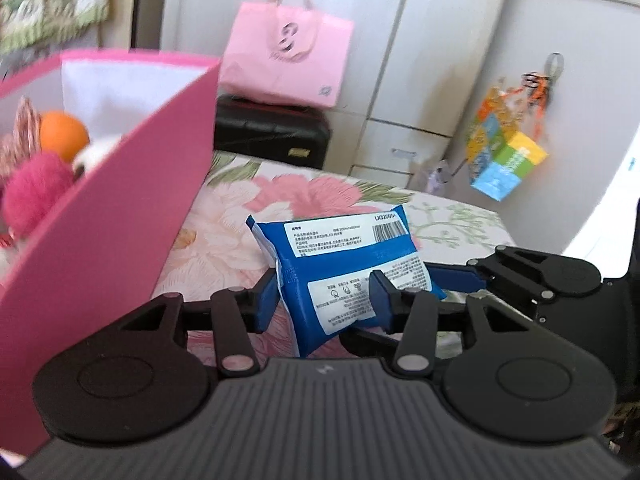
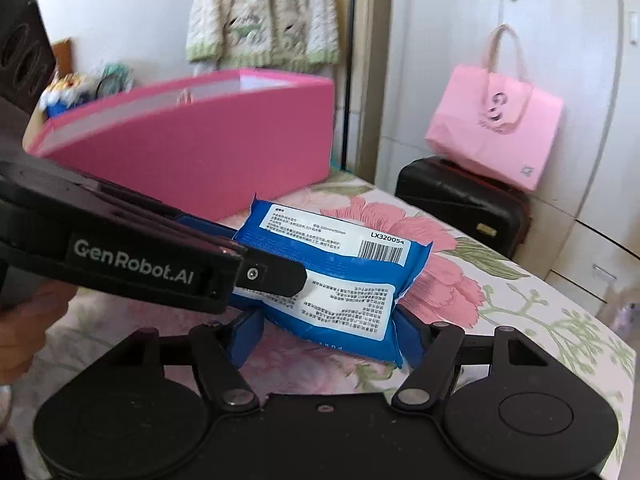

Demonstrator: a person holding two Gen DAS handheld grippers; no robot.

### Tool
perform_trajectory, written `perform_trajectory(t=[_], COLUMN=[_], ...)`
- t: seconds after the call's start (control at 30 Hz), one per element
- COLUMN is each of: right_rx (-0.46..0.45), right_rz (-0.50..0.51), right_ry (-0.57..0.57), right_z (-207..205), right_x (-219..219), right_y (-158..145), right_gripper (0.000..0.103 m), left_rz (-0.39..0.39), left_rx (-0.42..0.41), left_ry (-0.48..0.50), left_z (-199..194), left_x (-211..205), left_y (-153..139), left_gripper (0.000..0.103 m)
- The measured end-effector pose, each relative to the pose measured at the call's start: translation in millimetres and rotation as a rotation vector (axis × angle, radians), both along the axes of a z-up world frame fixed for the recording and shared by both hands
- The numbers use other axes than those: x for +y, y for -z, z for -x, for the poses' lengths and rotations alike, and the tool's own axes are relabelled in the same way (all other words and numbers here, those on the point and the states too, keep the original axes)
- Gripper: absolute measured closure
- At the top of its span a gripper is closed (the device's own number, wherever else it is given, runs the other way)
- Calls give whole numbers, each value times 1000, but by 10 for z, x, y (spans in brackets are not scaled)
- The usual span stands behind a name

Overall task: Organize soft objects
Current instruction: 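Grasp the blue wet-wipes pack with both grippers from opposite ends, then lift the blue wipes pack with both grippers and carry it over the box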

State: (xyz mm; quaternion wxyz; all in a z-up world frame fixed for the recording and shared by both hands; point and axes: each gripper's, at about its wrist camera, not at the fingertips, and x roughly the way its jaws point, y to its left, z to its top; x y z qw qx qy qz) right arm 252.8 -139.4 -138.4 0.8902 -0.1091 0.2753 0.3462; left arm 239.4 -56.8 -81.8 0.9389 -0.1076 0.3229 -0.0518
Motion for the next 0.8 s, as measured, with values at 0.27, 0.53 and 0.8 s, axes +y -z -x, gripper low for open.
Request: perform_trajectory(t=[0.27, 0.53, 0.8], right_rx=[40, 80, 71], right_rz=[-58, -30, -20], right_ry=[89, 147, 186], right_z=[541, 1054, 1503], right_x=[-49, 75, 275], right_y=[-162, -211, -256], right_gripper=[26, 25, 25], left_rz=[-91, -102, -82], left_rx=[-35, -55, -49], left_ry=[115, 209, 266], left_z=[503, 1024, 1429], left_x=[-67, 17, 242], left_y=[-216, -294, -380], left_gripper=[54, 54, 54])
